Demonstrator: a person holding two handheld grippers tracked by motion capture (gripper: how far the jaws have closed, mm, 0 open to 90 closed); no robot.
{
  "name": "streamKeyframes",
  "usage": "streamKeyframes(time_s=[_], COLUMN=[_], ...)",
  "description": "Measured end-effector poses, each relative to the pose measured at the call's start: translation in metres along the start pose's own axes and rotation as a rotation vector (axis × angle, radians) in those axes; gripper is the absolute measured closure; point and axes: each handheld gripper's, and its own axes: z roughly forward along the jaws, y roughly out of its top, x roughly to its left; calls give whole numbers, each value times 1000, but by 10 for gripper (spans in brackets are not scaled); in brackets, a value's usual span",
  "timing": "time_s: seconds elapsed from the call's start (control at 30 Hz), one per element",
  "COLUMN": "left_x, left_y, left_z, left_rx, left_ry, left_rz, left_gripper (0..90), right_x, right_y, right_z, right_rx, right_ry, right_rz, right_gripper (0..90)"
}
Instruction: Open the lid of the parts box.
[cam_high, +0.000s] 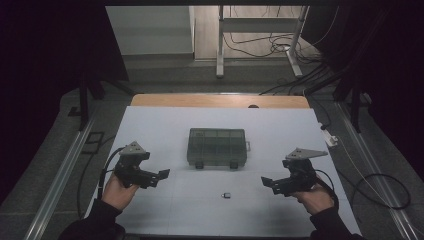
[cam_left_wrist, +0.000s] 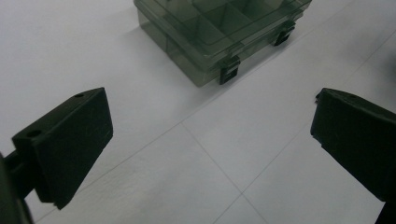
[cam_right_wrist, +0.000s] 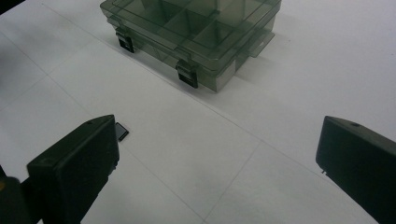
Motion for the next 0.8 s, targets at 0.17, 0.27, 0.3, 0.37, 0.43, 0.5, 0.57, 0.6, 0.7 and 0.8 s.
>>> streamKeyframes(time_s=[0.17, 0.27, 0.3, 0.37, 0.43, 0.5, 0.57, 0.6, 0.7, 0.8], left_x=[0, 0, 0, 0, 1, 2, 2, 3, 3, 3], left_y=[7, 11, 12, 14, 16, 18, 20, 21, 24, 26], left_z=[9, 14, 15, 17, 19, 22, 24, 26, 31, 34], left_rx=[13, 18, 18, 15, 12, 7, 8, 7, 10, 14], left_ry=[-33, -43, -45, -50, -62, -69, -72, -71, -65, -68], left_rz=[42, 54, 52, 52, 43, 36, 35, 36, 50, 58], left_gripper=[0, 0, 0, 0, 0, 0, 0, 0, 0, 0], right_x=[-1, -2, -3, -3, -4, -5, -6, -6, -6, -6], right_y=[3, 6, 6, 8, 10, 12, 14, 16, 20, 22], right_z=[7, 10, 11, 12, 14, 16, 16, 18, 21, 24], right_rx=[14, 14, 10, 9, 5, 1, -1, -1, 4, 12], right_ry=[9, 7, 8, 8, 8, 8, 8, 8, 8, 9], right_rz=[-11, -10, -8, -6, -5, -8, -9, -12, -11, -4], right_gripper=[0, 0, 0, 0, 0, 0, 0, 0, 0, 0])
